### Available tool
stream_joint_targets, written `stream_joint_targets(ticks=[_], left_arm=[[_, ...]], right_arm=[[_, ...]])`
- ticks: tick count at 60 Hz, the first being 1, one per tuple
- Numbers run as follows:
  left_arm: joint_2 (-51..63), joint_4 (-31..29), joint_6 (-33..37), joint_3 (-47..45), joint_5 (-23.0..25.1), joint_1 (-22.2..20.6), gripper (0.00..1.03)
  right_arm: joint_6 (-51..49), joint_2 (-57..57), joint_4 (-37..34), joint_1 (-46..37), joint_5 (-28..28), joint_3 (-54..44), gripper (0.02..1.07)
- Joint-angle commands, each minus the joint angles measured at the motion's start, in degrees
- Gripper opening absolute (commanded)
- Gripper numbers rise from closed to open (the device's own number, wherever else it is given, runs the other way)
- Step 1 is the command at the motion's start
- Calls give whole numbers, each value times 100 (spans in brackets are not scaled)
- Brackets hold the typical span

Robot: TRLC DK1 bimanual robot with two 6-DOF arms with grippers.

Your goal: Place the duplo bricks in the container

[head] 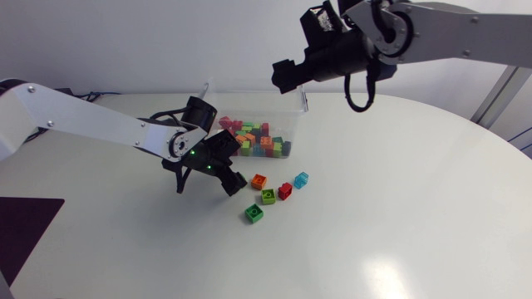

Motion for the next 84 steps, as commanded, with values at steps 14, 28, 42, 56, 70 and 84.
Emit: stream_joint_targets(ticks=[14, 28, 42, 56, 70, 84], left_arm=[[544, -829, 389, 775, -124, -7, 82], [834, -1479, 494, 1293, -212, -42, 60], [1027, -1822, 635, 1478, -370, -182, 44], [992, -2095, 652, 1566, -405, -244, 22], [307, -2552, 696, 1495, -405, -235, 22], [-467, -2824, 644, 1486, -405, -200, 22]], right_arm=[[-255, -1216, -102, -405, -244, -1703, 100], [-457, -1163, -243, -476, -253, -2309, 100], [-545, -618, -339, -405, -244, -2362, 100], [-747, 243, -375, -238, -7, -2195, 99], [-1081, 1069, -489, -282, 125, -1659, 99], [-1283, 1667, -647, -282, 230, -1237, 95]])
